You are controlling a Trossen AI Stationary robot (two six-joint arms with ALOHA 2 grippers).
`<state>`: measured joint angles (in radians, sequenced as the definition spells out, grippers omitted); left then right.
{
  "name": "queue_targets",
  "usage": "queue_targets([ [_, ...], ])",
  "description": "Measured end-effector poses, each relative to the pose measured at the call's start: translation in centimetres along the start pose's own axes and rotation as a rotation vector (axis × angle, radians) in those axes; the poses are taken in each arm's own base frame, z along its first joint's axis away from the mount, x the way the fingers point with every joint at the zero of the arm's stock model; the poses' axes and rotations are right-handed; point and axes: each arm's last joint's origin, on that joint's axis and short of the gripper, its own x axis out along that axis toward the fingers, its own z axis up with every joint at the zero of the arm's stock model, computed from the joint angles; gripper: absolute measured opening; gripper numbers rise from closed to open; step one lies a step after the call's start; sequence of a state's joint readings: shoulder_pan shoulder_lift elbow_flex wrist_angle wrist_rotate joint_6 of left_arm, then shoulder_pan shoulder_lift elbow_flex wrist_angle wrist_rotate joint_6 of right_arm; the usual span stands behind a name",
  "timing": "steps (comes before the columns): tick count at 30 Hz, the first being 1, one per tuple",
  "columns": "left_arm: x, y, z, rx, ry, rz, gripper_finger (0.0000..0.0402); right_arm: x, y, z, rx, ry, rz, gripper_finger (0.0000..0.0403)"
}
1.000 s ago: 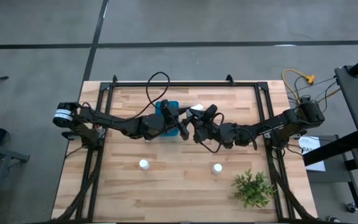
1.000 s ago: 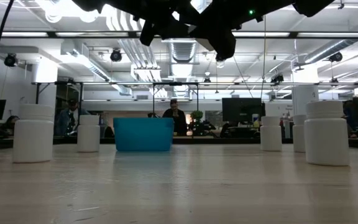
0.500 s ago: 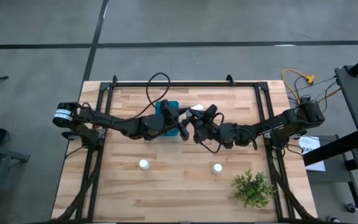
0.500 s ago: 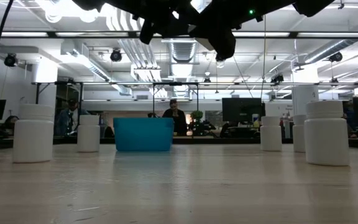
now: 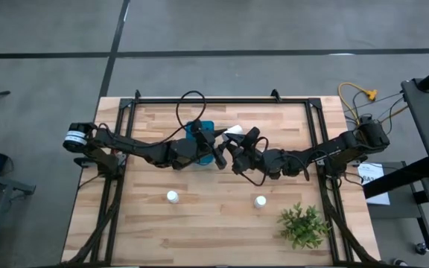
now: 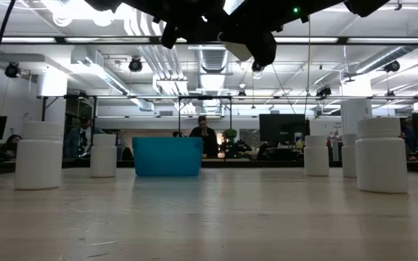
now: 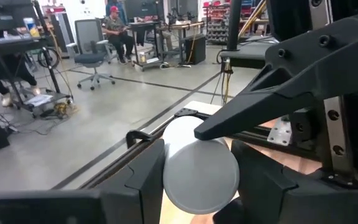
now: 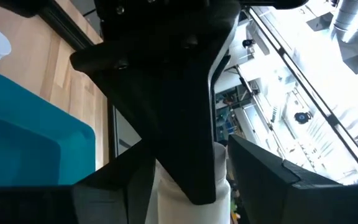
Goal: Pick and place pill bottles into a basket
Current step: Put the white medicine bottle into the blue bin
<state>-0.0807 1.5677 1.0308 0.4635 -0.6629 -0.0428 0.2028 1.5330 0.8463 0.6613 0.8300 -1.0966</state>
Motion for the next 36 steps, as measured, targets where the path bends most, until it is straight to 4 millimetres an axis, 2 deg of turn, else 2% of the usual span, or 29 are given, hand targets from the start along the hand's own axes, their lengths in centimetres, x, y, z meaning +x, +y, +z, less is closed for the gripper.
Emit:
queue_targets([
  [10, -1.5, 1.3, 1.3, 0.069, 0.046, 0.086, 0.0146, -0.7, -1.4, -0.2, 0.072, 0.027, -0.003, 0.0194],
  [21, -5.3, 4.1, 4.1, 0.128, 0.120, 0.111, 0.0146, -3.0, -3.8, -0.6, 0.216, -0.046, 0.143, 0.0194],
  [27, -7.2, 5.6, 4.9, 0.133, 0.211, 0.120, 0.0146, -3.8, -4.7, -0.9, 0.261, -0.086, 0.208, 0.0194],
  [31, -8.0, 6.4, 5.4, 0.132, 0.264, 0.126, 0.0146, -3.9, -4.8, -1.0, 0.263, -0.092, 0.213, 0.0194],
  [36, -7.8, 7.1, 5.9, 0.123, 0.342, 0.095, 0.0146, -3.7, -4.7, -1.1, 0.290, -0.122, 0.252, 0.0194],
])
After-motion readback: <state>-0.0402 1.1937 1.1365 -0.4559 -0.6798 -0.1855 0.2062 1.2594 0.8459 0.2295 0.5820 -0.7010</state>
